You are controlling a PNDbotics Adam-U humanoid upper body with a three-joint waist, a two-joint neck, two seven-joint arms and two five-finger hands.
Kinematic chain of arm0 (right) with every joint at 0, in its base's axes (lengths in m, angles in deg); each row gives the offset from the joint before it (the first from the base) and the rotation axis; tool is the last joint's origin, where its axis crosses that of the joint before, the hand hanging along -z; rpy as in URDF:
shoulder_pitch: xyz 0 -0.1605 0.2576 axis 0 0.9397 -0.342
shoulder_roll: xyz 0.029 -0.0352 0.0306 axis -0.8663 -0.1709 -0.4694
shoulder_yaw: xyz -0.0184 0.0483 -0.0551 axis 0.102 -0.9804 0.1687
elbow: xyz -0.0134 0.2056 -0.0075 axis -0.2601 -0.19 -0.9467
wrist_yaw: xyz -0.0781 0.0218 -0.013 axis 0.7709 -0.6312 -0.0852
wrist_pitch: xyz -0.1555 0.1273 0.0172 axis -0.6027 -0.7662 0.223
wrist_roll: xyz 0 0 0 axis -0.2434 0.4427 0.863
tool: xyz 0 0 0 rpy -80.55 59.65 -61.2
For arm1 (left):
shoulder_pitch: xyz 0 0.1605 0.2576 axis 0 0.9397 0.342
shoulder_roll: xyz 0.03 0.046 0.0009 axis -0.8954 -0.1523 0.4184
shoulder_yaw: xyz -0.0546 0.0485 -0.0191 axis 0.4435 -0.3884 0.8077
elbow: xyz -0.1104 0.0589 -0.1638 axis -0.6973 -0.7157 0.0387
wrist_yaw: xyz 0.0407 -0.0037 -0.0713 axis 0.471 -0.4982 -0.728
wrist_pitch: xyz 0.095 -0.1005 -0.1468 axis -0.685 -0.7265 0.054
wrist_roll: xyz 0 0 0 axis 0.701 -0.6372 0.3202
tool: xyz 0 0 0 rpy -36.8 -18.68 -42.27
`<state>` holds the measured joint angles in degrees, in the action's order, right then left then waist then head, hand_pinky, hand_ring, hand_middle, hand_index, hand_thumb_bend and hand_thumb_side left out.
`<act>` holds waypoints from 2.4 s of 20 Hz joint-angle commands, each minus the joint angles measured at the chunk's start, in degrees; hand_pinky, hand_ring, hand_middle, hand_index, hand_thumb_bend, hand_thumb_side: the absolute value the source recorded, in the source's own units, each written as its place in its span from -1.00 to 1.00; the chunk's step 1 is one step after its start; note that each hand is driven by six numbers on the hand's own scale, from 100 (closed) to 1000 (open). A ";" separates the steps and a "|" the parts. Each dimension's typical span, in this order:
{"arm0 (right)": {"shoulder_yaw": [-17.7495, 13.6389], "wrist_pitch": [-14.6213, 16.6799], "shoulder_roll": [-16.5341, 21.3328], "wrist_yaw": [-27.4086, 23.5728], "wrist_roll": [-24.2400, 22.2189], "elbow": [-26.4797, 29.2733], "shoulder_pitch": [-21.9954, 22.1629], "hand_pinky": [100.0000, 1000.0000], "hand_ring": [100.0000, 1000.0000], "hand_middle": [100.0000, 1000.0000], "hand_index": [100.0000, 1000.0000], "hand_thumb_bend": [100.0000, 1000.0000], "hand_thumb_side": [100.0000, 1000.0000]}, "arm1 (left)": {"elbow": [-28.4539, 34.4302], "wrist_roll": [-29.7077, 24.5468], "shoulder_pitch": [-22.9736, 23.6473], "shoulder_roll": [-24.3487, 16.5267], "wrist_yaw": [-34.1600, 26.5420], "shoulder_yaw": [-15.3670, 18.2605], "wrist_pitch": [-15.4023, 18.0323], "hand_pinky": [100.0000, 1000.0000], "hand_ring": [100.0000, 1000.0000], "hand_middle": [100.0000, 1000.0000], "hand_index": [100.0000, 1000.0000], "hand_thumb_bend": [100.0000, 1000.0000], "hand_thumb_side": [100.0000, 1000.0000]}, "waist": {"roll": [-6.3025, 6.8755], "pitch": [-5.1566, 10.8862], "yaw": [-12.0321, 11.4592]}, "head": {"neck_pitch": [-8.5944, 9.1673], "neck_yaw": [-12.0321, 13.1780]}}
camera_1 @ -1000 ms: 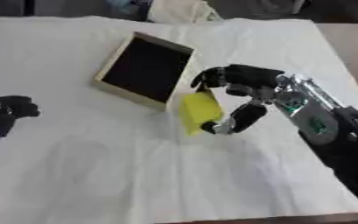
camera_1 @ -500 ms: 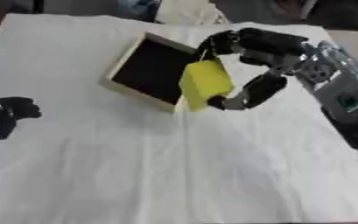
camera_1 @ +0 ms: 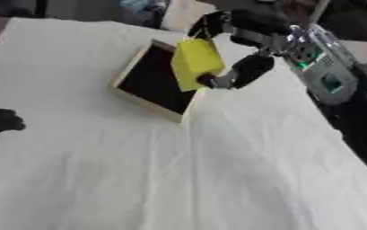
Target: Pick up objects on the table and place them in the box.
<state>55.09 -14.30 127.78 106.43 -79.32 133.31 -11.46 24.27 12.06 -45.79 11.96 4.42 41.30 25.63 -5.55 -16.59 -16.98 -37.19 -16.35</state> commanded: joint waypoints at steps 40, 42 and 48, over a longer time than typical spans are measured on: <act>-0.60 -3.36 -4.56 15.33 13.26 -17.58 -4.22 0.54 0.64 0.72 0.86 0.06 0.70 | 1.40 0.90 -2.14 0.29 -1.10 -2.12 -1.00 0.71 0.36 0.20 0.53 -0.19 0.35 | 1.40 -0.40 -1.17 | 2.02 -4.62; -0.82 -3.62 -3.58 13.97 13.88 -14.72 -4.01 0.53 0.63 0.72 0.85 0.01 0.64 | 1.42 1.05 -2.07 0.31 -1.03 -1.91 -1.00 0.71 0.36 0.20 0.53 -0.19 0.34 | 1.53 -0.44 -0.38 | 2.09 -4.29; -1.86 -3.71 -1.46 8.69 18.01 -5.76 -2.67 0.51 0.60 0.70 0.82 -0.11 0.46 | 1.35 1.90 -1.42 0.32 -0.69 -1.02 -1.05 0.71 0.36 0.20 0.53 -0.19 0.34 | 2.47 -0.53 3.14 | 2.05 -2.24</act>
<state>54.26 -17.95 123.85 116.52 -62.34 124.88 -13.44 24.61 13.57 -46.93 12.52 3.63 39.68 24.51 -3.23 -18.04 -13.62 -35.68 -19.08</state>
